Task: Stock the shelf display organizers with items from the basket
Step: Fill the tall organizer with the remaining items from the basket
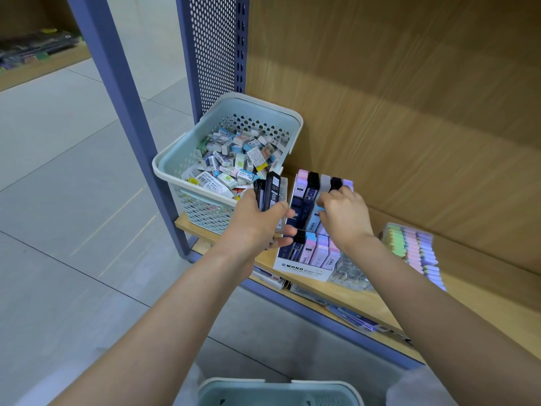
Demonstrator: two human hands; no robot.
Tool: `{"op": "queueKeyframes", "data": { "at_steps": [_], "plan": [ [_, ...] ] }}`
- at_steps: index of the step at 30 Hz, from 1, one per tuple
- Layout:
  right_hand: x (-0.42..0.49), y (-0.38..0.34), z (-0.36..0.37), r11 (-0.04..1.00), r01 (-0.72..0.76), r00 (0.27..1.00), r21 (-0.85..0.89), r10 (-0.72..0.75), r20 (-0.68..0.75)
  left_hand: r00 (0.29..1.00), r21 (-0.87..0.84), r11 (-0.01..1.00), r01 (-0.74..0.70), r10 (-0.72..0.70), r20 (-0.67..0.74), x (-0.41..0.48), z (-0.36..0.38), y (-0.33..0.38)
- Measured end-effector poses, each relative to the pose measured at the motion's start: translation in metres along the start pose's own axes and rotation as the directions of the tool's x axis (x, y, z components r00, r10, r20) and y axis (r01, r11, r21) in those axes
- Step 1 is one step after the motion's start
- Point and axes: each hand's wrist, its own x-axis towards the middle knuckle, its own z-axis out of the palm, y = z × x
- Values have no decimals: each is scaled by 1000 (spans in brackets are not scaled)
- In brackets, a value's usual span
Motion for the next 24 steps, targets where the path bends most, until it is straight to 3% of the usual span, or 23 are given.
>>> {"op": "queueKeyframes", "data": {
  "at_steps": [2, 3, 4, 5, 7, 8, 12, 17, 21, 24],
  "plan": [
    [-5, -7, -8, 987, 2, 998, 162, 9, -66, 1000, 6, 1000, -3, 3, 22, 0, -2, 0],
    [-8, -13, -18, 932, -38, 993, 360, 74, -87, 1000, 14, 1000, -3, 3, 29, 0, -3, 0],
    [-11, -20, -31, 800, -84, 987, 595, 149, -61, 999, 23, 1000, -2, 2, 37, 0, -3, 0],
    [-16, -26, -45, 601, -111, 981, 791, 192, -8, 999, 34, 999, -1, -1, 44, -1, -4, 0],
    [-27, -37, -73, 235, -160, 980, 959, 157, 125, 998, 71, 997, -2, -3, 69, -2, -4, -1],
    [-31, -39, -83, 164, -191, 979, 968, 105, 175, 996, 100, 995, -5, -4, 89, -3, -4, -1],
    [-40, -35, -101, 115, -260, 966, 959, 37, 257, 989, 155, 988, -11, -12, 151, -5, -2, -3],
    [-47, -19, -107, -103, -268, 949, 958, 146, 281, 996, 72, 997, -23, 17, 83, -3, -3, -1],
    [-53, -13, -106, 52, -254, 965, 966, 85, 249, 997, 61, 995, -75, 74, 11, -1, -4, -1],
    [-52, -4, -100, 115, -126, 969, 985, 227, 98, 993, 76, 991, -106, 109, -41, 2, -6, -2]
  ]
}}
